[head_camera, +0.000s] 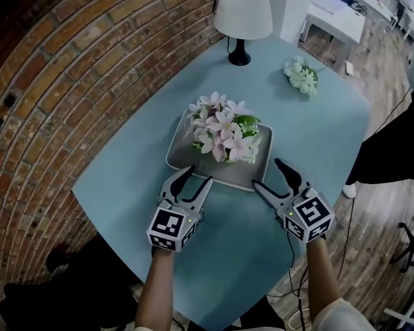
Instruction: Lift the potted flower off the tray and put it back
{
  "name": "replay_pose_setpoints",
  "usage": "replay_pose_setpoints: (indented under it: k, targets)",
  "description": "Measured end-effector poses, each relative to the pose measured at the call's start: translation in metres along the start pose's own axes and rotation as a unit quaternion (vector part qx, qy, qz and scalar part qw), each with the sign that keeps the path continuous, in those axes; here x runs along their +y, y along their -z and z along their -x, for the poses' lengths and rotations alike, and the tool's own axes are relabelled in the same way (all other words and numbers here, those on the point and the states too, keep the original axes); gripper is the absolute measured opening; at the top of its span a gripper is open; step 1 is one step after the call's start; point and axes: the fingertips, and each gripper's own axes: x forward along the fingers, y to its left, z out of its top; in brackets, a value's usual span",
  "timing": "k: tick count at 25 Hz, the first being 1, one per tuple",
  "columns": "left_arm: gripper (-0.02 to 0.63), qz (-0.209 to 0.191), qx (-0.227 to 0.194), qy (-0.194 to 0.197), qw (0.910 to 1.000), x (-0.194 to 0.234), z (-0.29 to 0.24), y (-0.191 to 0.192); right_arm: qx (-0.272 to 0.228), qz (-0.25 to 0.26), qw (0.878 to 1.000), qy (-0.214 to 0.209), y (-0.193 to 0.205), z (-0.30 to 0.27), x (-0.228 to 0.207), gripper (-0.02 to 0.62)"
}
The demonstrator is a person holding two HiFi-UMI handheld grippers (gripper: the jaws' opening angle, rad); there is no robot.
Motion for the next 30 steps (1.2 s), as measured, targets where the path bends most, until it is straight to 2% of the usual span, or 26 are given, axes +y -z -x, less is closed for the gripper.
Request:
replay_pose_setpoints:
  k: [5, 12, 20, 26, 30]
  targets:
    - [0.250, -0.004, 0.016, 0.009, 0.9998, 0.004, -0.025, 0.011, 0.010, -0.004, 1.000, -0.024, 0.010, -0.025, -0.012, 0.385]
    - [0.302, -0.001, 0.023, 0.034, 0.9991, 0.006, -0.055, 0.022, 0.021, 0.053, 0.997, -0.056, 0.020, -0.056, -0.030, 0.422]
    - [0.325, -0.009, 0.044, 0.042, 0.9981, 0.014, -0.078, 0.034, 0.023, 0.067, 0.991, -0.114, 0.026, -0.092, -0.042, 0.449]
    - [0.350, -0.003, 0.044, 0.056, 0.9974, 0.015, -0.088, 0.036, 0.043, 0.078, 0.982, -0.166, 0.034, -0.110, -0.035, 0.476]
    - [0.354, -0.002, 0.046, 0.066, 0.9968, 0.014, -0.093, 0.039, 0.051, 0.092, 0.978, -0.181, 0.042, -0.117, -0.031, 0.490]
